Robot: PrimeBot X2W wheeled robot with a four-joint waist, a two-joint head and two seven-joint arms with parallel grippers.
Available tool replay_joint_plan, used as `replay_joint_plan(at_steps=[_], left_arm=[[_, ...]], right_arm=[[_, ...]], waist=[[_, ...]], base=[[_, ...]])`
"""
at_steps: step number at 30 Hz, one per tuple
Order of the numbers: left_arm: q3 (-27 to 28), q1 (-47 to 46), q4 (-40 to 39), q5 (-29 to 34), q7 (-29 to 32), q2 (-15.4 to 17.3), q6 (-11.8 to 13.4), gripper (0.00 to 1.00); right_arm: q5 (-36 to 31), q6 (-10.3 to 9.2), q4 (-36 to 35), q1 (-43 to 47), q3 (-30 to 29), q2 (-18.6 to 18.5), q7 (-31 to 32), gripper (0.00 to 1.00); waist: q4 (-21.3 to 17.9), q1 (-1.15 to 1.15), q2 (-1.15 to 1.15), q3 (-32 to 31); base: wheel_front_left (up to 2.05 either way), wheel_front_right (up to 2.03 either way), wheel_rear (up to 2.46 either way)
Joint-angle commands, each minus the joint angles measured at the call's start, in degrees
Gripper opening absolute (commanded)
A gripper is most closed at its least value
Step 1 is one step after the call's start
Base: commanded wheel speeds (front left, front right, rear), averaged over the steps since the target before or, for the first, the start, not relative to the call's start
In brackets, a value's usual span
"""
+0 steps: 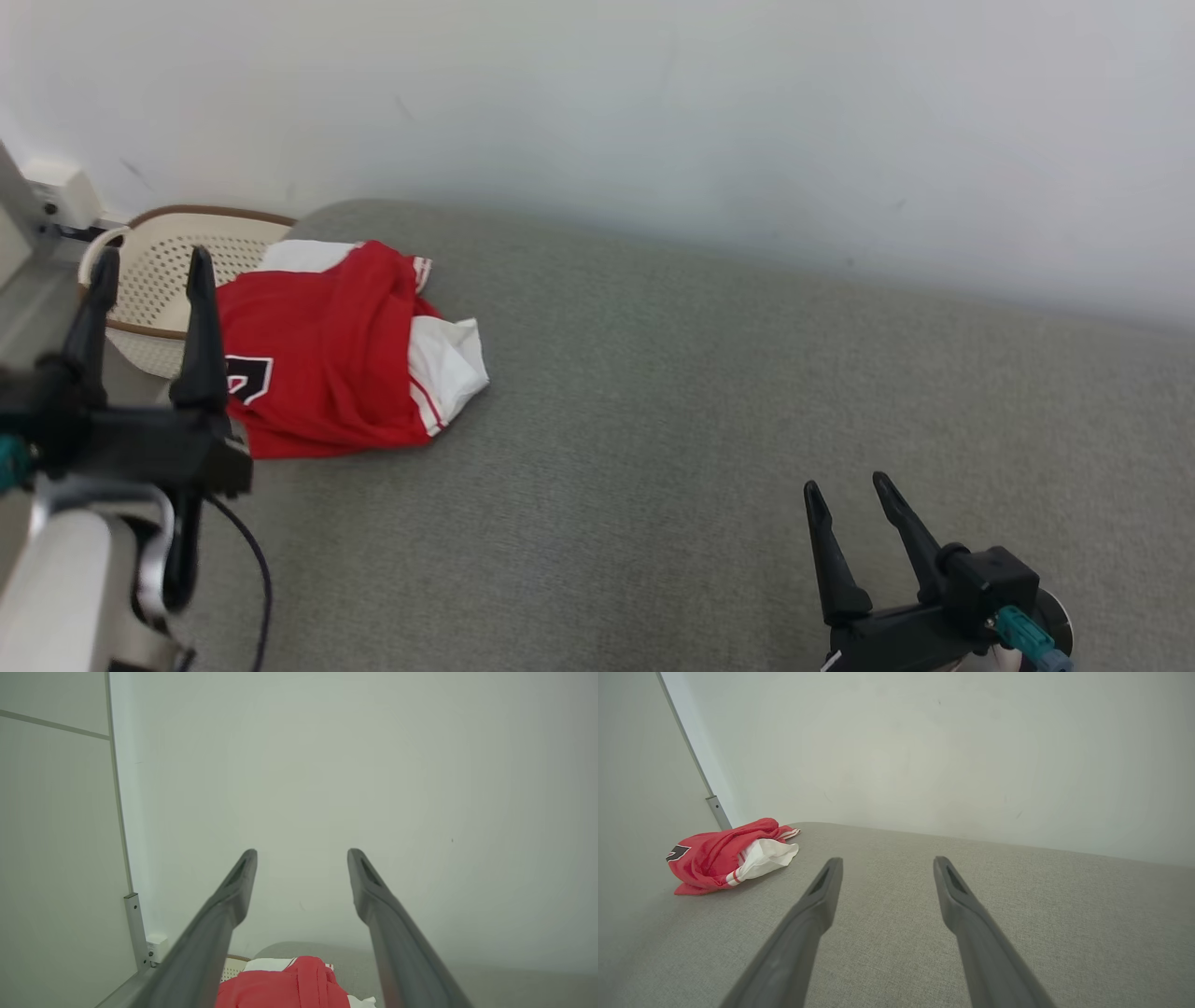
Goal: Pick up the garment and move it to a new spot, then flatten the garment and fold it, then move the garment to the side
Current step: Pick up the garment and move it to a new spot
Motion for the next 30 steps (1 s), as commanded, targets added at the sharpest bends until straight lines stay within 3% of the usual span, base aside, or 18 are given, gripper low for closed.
replay_joint_plan(at_steps=[1, 13, 30], left_arm=[[-0.1, -2.56, 1.46, -0.11, 0.64, 0.99, -0.68, 1.0], [1.63, -22.07, 15.38, -3.59, 4.0, 3.81, -3.78, 1.0], [-0.34, -32.7, 39.46, -4.36, 11.8, 8.28, -7.79, 1.0]], right_arm=[[-0.49, 0.02, -0.21, -0.82, 0.12, -0.04, 0.11, 1.0], [-1.78, 0.02, -1.06, -4.98, -0.4, -0.8, -0.16, 1.0], [-0.97, 0.02, -0.54, -7.86, 0.17, -0.89, -1.41, 1.0]], waist=[[-3.44, -0.01, -0.01, 3.49], [-10.68, -0.01, -0.01, 10.02], [-16.14, -0.01, -0.01, 14.28]], base=[[0.0, 0.0, 0.0], [0.0, 0.0, 0.0], [0.0, 0.0, 0.0]])
